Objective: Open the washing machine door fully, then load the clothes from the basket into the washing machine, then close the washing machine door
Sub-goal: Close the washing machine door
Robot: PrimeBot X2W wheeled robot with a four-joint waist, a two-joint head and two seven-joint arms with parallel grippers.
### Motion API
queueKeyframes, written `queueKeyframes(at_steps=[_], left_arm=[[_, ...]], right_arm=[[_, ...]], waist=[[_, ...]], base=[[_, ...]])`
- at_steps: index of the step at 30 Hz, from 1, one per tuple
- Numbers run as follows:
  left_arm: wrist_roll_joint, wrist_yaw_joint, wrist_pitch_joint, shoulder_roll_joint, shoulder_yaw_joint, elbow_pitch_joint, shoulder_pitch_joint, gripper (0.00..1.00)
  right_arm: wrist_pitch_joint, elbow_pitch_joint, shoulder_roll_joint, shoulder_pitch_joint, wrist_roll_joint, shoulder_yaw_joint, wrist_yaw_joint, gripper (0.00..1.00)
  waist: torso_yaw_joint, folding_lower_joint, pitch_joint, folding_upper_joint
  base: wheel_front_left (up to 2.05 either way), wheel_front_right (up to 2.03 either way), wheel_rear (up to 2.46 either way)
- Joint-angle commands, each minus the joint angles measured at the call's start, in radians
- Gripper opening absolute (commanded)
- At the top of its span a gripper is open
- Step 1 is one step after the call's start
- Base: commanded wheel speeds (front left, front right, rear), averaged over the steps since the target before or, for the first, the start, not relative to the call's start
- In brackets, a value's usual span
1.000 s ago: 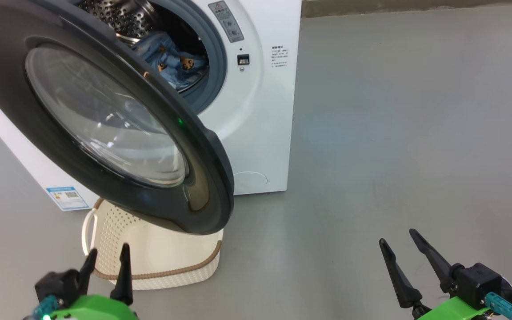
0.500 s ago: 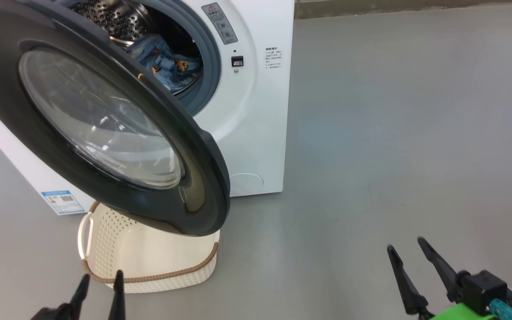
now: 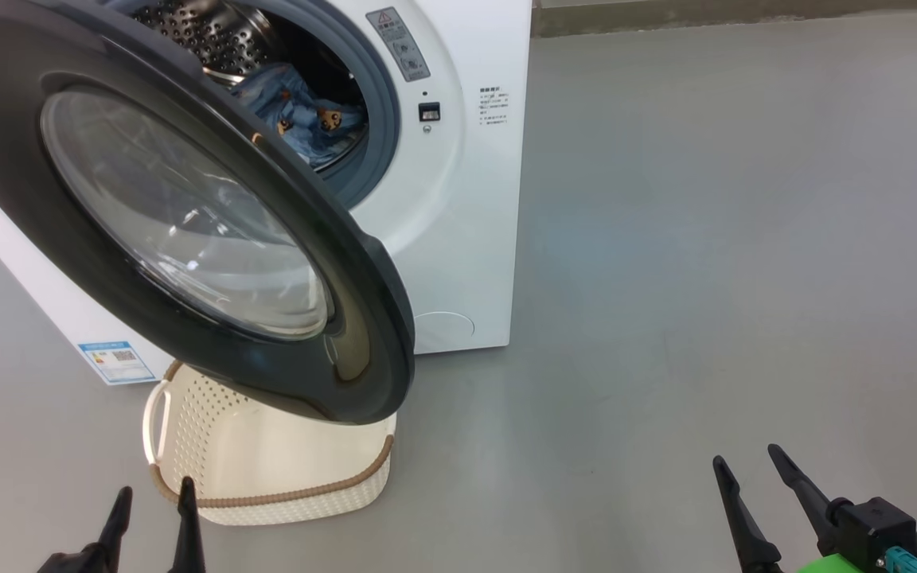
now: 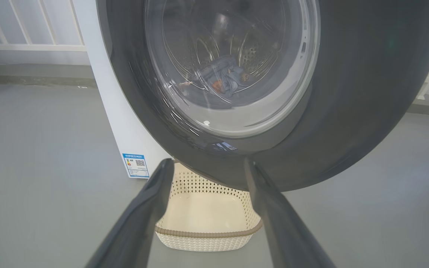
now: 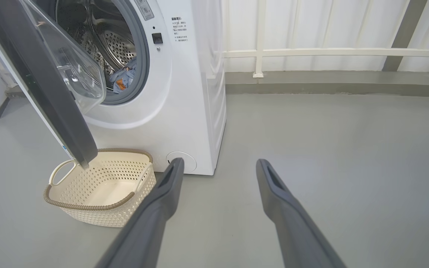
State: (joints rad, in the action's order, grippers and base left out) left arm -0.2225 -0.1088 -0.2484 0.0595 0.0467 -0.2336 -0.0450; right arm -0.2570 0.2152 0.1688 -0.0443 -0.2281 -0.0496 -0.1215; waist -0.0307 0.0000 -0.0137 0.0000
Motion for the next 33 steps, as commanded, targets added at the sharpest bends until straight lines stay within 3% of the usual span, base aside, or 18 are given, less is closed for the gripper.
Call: queueKeyframes(at_steps=[1, 3, 4, 5, 6, 14, 20, 28, 33], left_arm=[[0.013, -0.005, -0.013, 0.005, 0.039, 0.027, 0.004, 1.0], [0.018, -0.009, -0.013, 0.003, 0.045, 0.029, 0.002, 1.0], [0.02, -0.011, -0.013, 0.002, 0.047, 0.03, 0.0, 1.0], [0.022, -0.013, -0.013, 0.0, 0.049, 0.031, -0.001, 1.0], [0.024, -0.014, -0.013, 0.0, 0.051, 0.032, -0.003, 1.0], [0.028, -0.019, -0.013, -0.006, 0.063, 0.046, -0.01, 1.0], [0.025, -0.02, -0.013, -0.008, 0.078, 0.053, -0.015, 1.0], [0.019, -0.021, -0.013, -0.009, 0.081, 0.054, -0.004, 1.0], [0.001, -0.021, -0.013, -0.009, 0.067, 0.053, 0.012, 1.0]], right_arm=[[-0.005, -0.019, 0.018, 0.023, 0.016, -0.018, -0.009, 1.0], [-0.005, -0.024, 0.019, 0.025, 0.02, -0.019, -0.009, 1.0], [-0.005, -0.027, 0.021, 0.026, 0.022, -0.022, -0.009, 0.93], [-0.005, -0.034, 0.024, 0.03, 0.026, -0.025, -0.009, 0.39], [-0.005, -0.042, 0.027, 0.033, 0.027, -0.028, -0.009, 0.0], [-0.005, -0.055, 0.037, 0.061, 0.019, -0.05, -0.009, 0.0], [-0.005, -0.16, 0.021, 0.14, -0.002, -0.09, -0.009, 0.0], [-0.005, -0.328, 0.021, 0.33, -0.007, -0.291, -0.009, 0.0], [-0.005, -0.323, -0.008, 0.432, -0.049, -0.439, -0.009, 0.0]], waist=[[-0.001, 0.0, 0.001, 0.0], [-0.002, 0.0, 0.004, 0.0], [-0.002, 0.0, 0.005, 0.0], [-0.002, 0.0, 0.006, 0.0], [-0.002, 0.0, 0.006, 0.0], [-0.004, 0.0, 0.005, 0.0], [-0.004, 0.0, 0.002, 0.0], [-0.022, 0.0, 0.001, 0.0], [-0.058, 0.0, -0.002, 0.0]], base=[[0.0, 0.0, 0.0], [0.0, 0.0, 0.0], [0.0, 0.0, 0.0], [0.0, 0.0, 0.0], [0.0, 0.0, 0.0], [0.0, 0.0, 0.0], [0.0, 0.0, 0.0], [0.0, 0.0, 0.0], [0.0, 0.0, 0.0]])
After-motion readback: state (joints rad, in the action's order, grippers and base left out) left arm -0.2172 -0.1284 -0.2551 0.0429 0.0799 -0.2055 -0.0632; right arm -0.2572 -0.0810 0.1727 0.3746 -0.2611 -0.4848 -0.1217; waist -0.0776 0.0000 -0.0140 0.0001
